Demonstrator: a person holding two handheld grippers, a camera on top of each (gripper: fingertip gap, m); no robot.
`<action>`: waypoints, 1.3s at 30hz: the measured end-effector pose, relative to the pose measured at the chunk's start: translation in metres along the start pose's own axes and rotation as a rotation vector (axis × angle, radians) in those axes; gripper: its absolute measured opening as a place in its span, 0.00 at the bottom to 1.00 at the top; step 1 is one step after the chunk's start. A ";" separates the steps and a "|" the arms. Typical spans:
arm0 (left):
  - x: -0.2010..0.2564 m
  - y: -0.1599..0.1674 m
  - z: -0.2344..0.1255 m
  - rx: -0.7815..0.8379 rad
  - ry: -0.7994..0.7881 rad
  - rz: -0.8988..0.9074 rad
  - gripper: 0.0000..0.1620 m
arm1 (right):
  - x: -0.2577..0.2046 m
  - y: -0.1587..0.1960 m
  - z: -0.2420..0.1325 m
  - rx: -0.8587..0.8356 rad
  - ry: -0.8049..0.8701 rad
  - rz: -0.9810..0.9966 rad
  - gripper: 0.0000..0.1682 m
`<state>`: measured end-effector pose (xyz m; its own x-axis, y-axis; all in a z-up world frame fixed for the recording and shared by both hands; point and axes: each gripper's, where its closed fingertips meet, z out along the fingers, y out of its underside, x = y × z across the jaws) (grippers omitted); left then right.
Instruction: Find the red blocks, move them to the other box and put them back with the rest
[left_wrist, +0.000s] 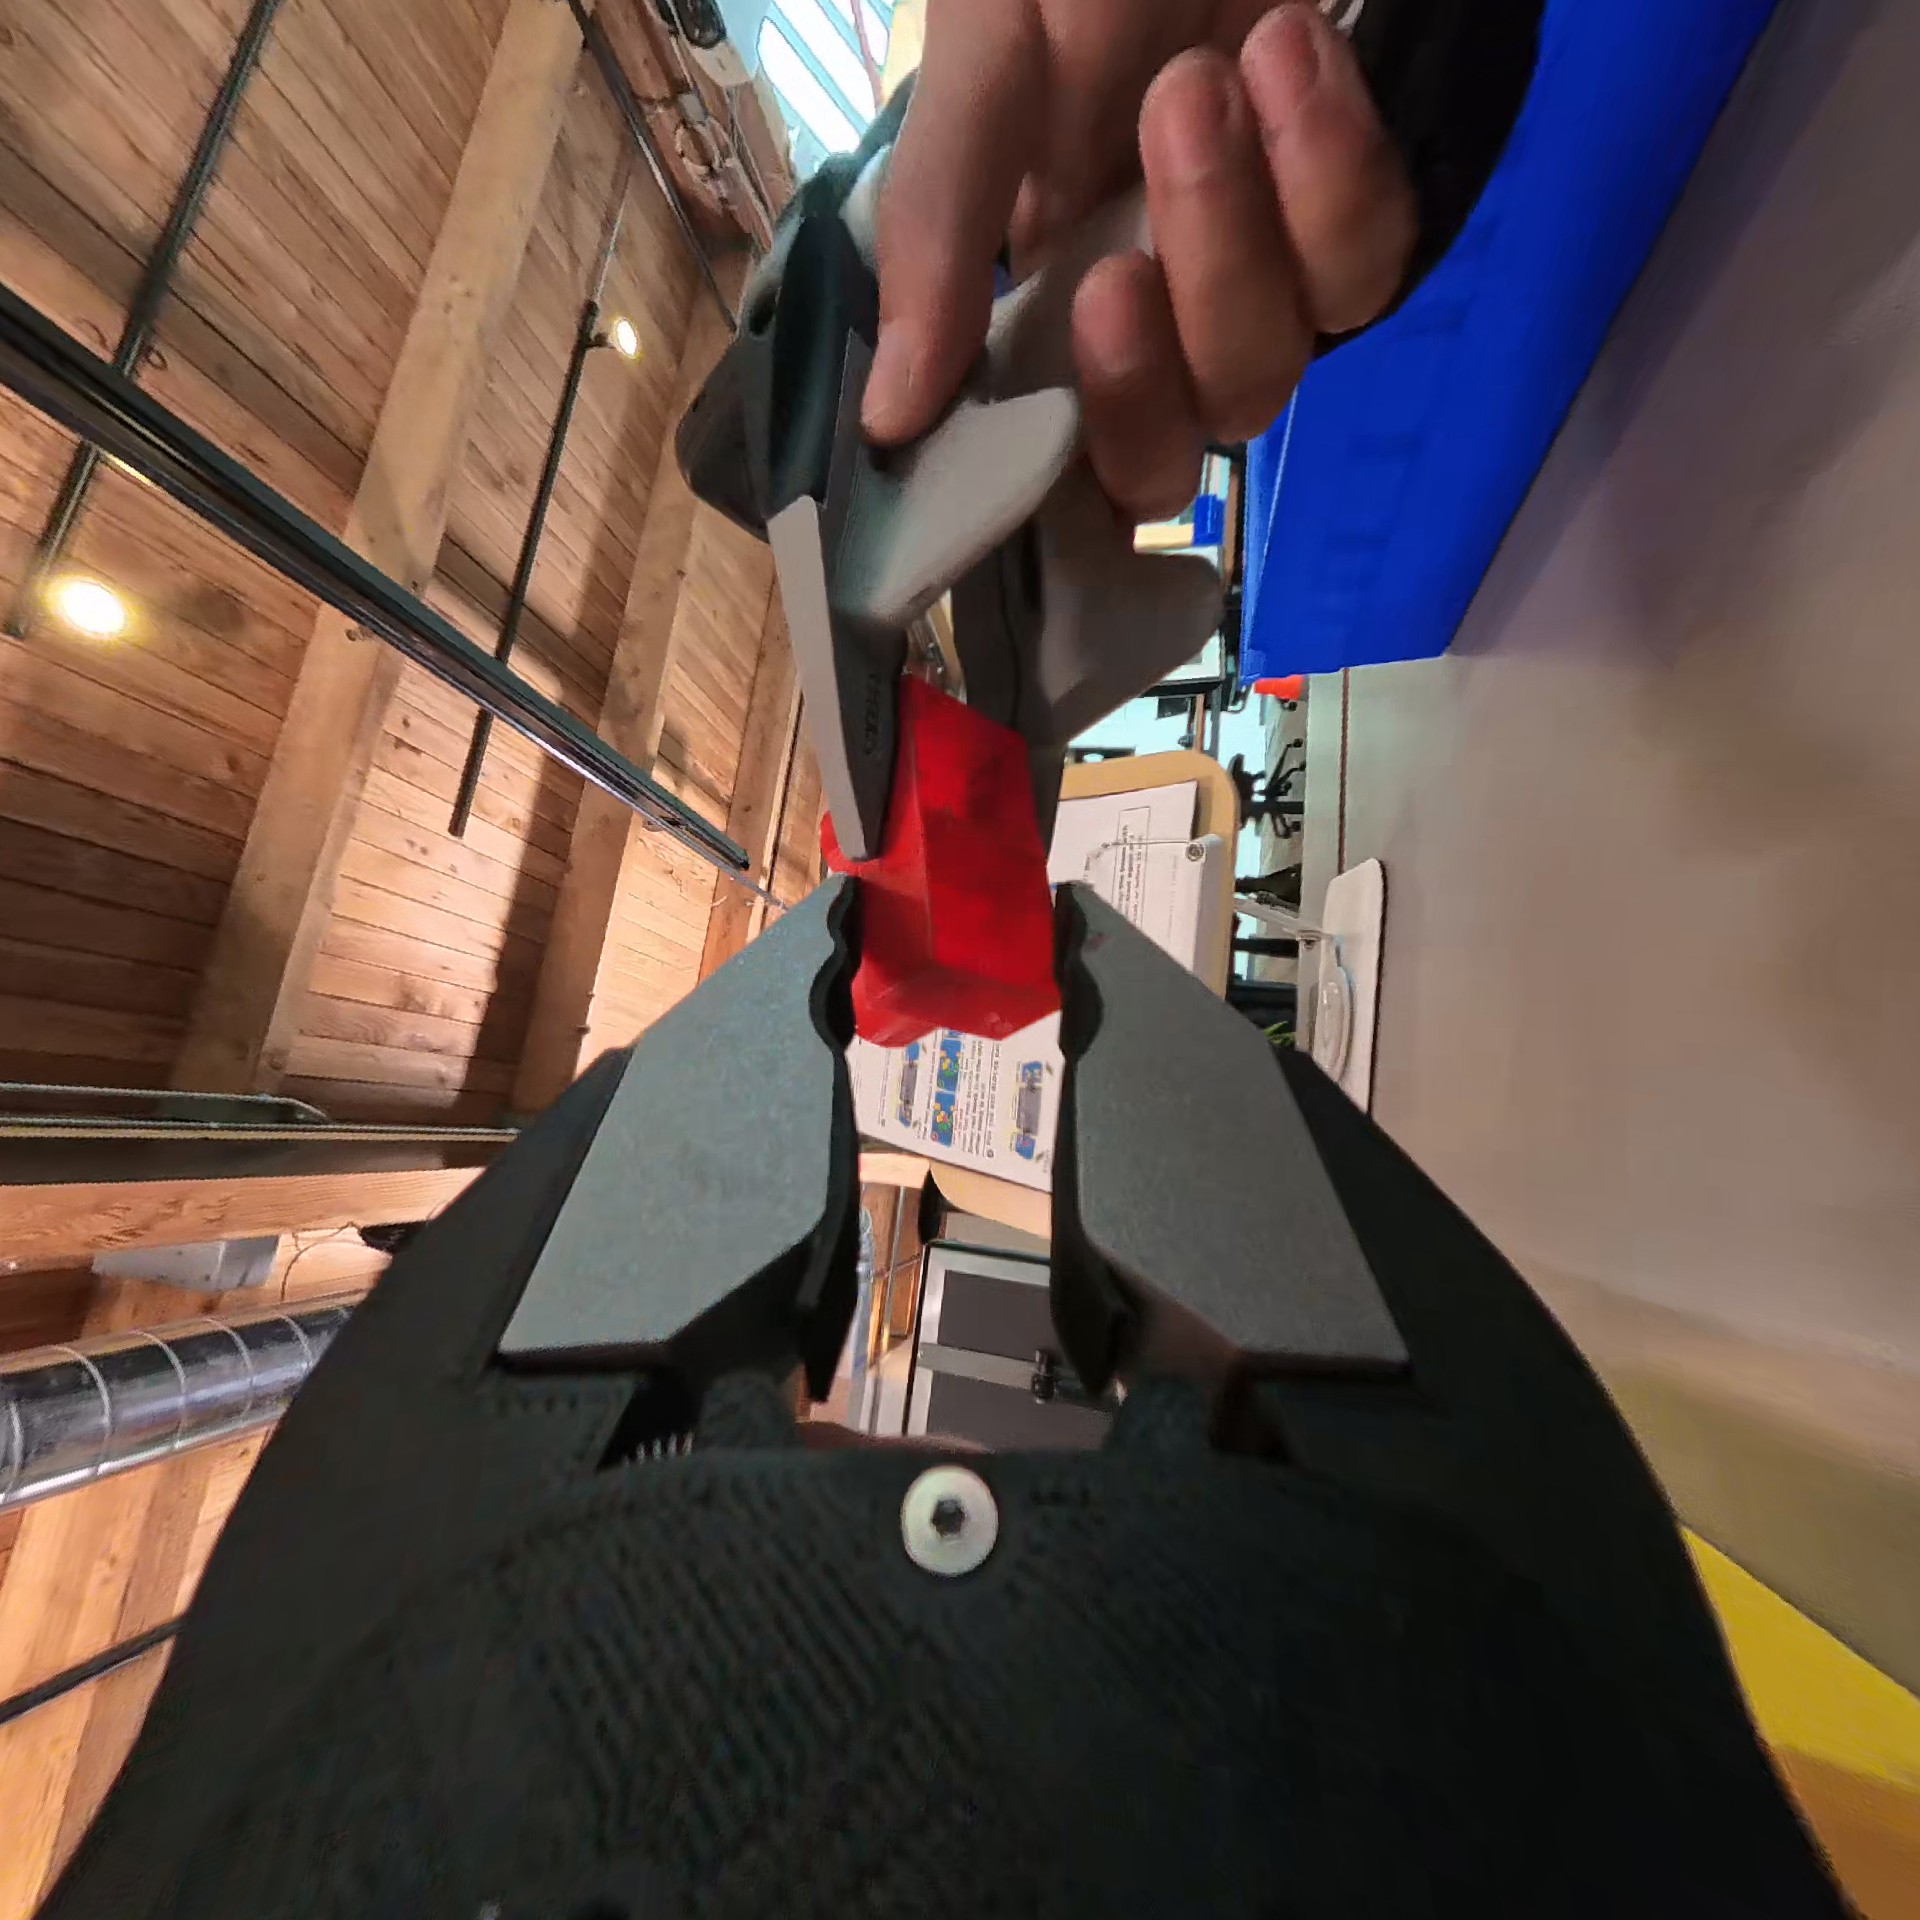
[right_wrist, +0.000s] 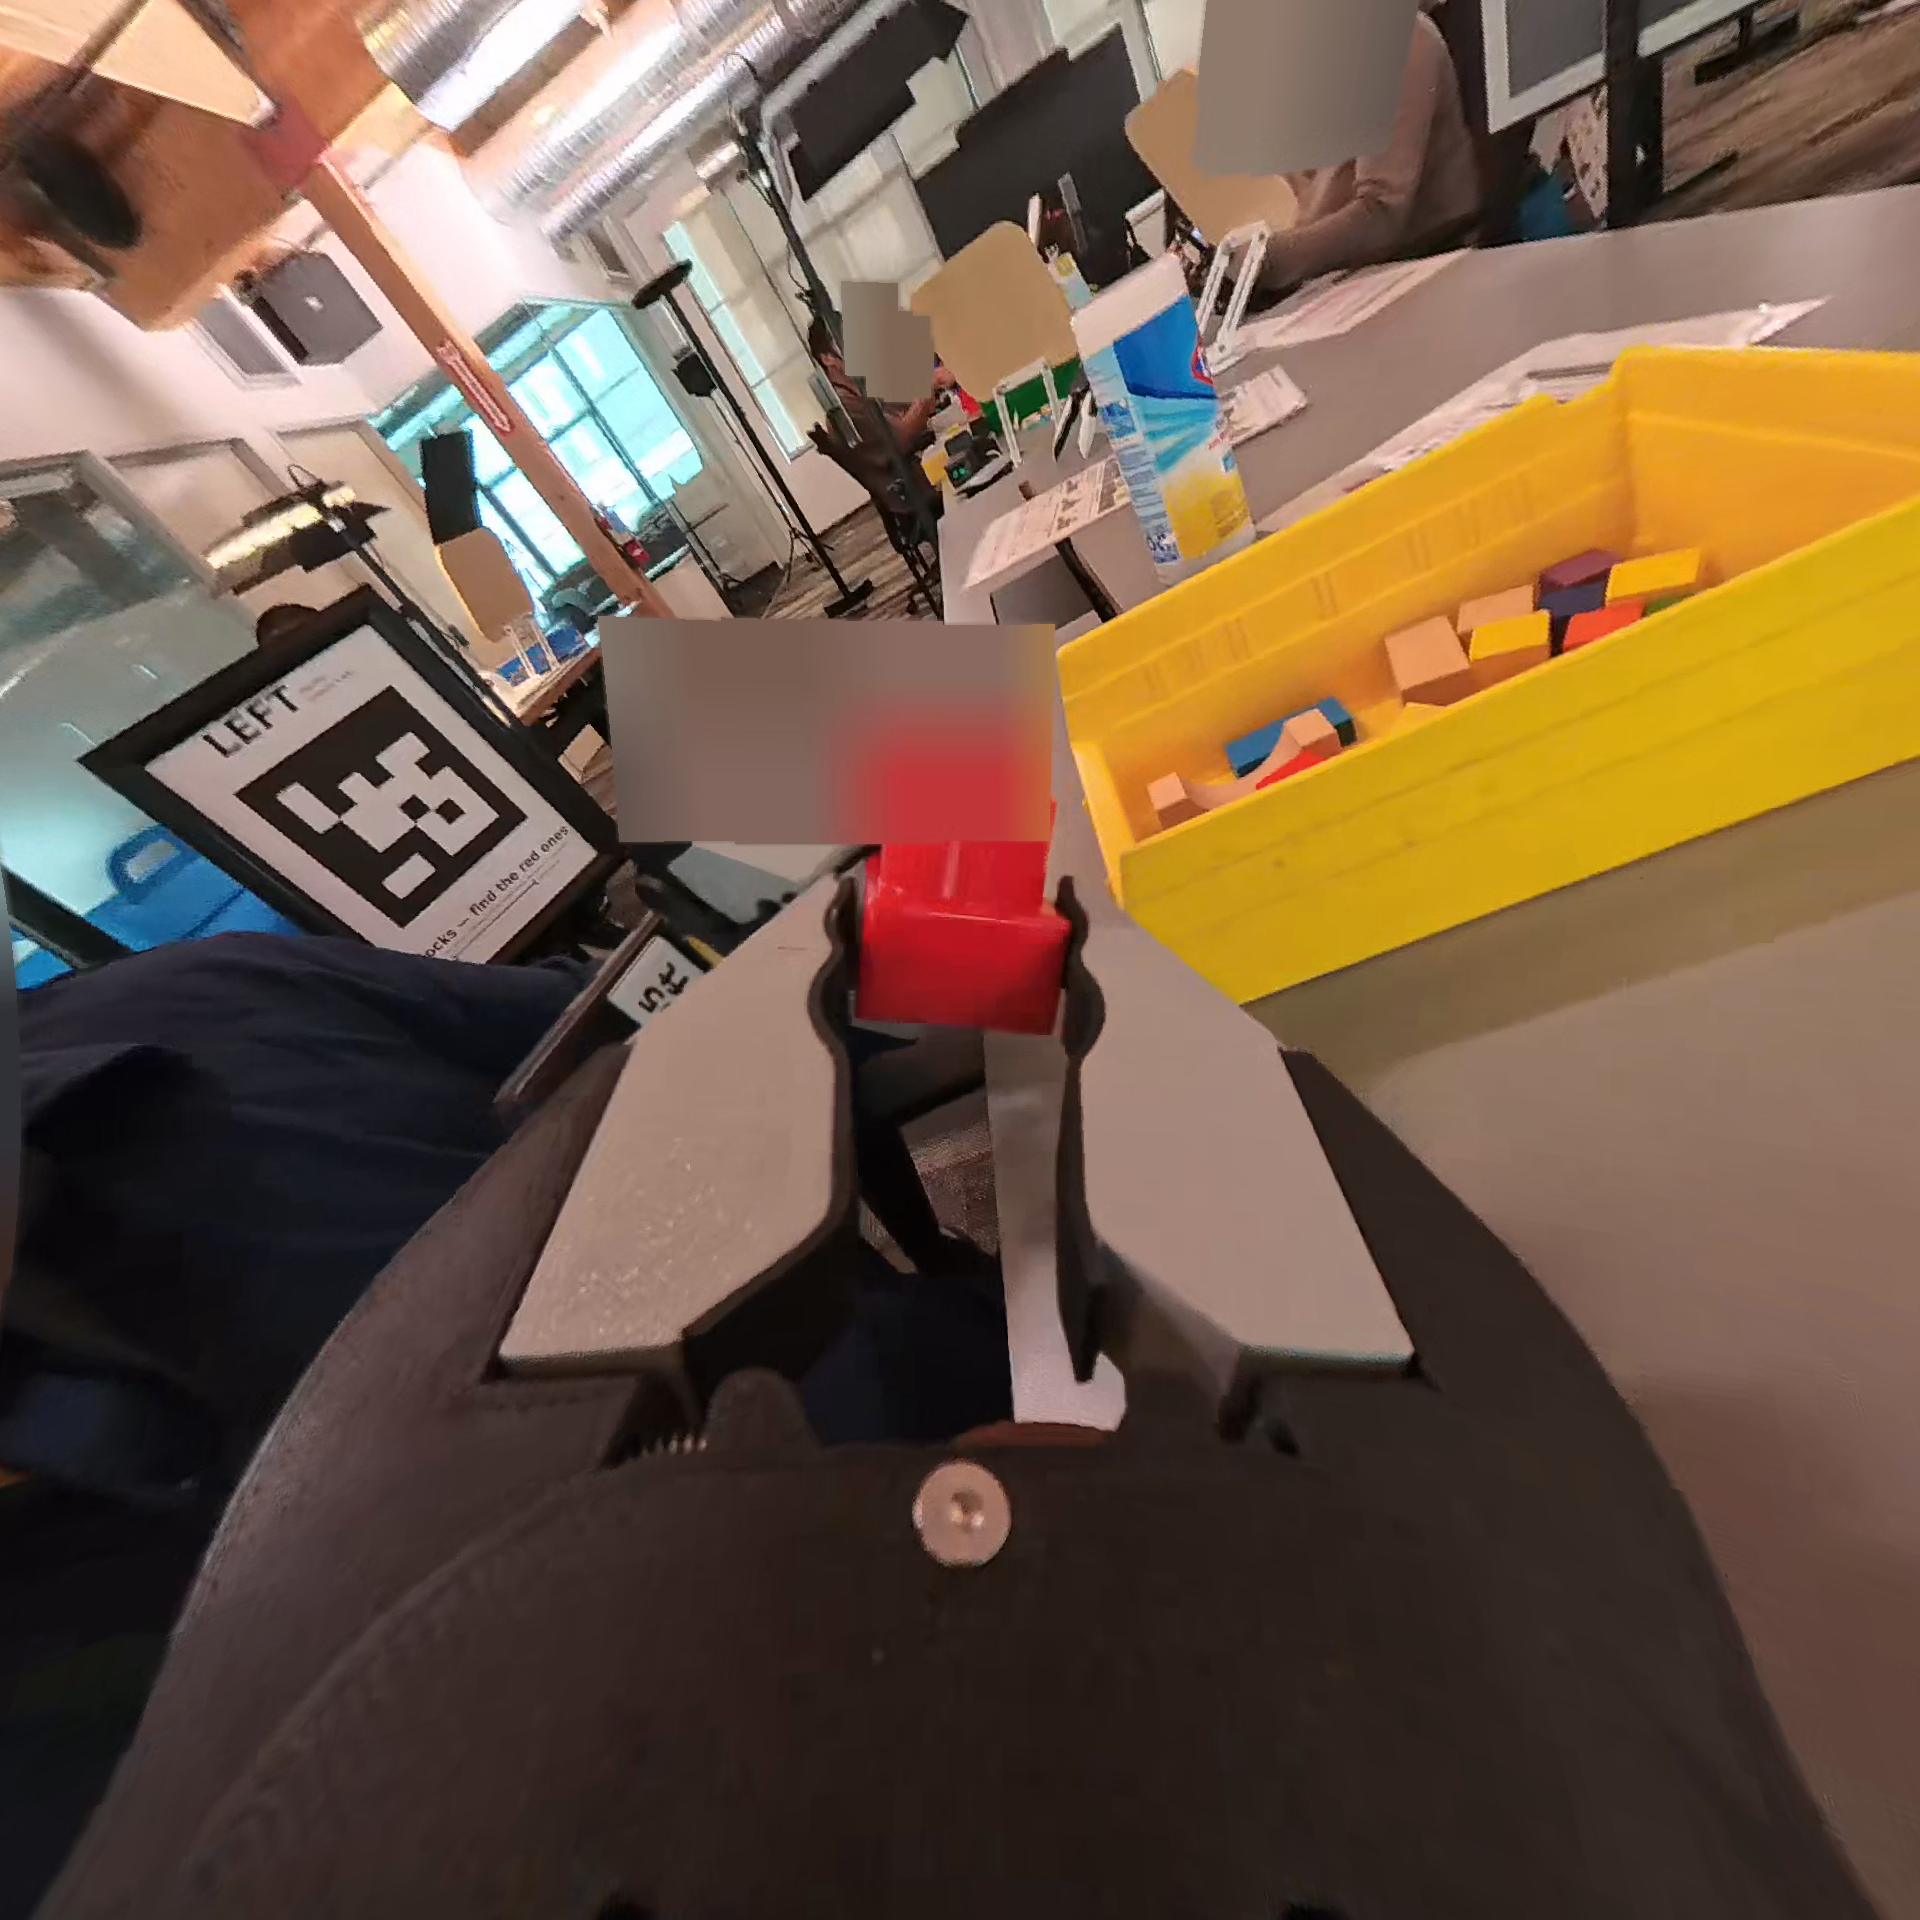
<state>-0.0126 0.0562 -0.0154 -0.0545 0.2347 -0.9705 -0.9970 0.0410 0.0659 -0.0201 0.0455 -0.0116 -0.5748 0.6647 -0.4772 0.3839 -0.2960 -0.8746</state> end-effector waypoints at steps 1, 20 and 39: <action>0.001 0.000 0.001 -0.003 -0.007 -0.012 0.21 | 0.002 0.001 0.000 -0.002 0.003 -0.001 0.21; -0.024 0.083 -0.010 -0.306 0.178 -1.145 0.01 | 0.093 -0.041 -0.325 0.116 1.243 -0.219 0.21; 0.051 0.200 -0.053 -0.751 0.285 -1.289 0.19 | 0.094 -0.084 -0.341 0.401 1.314 -0.338 0.36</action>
<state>-0.2180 0.0250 -0.0637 0.9288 0.2325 -0.2885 -0.1626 -0.4441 -0.8811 0.1397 0.3669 0.0463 0.5710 0.8209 -0.0116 0.0094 -0.0207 -0.9997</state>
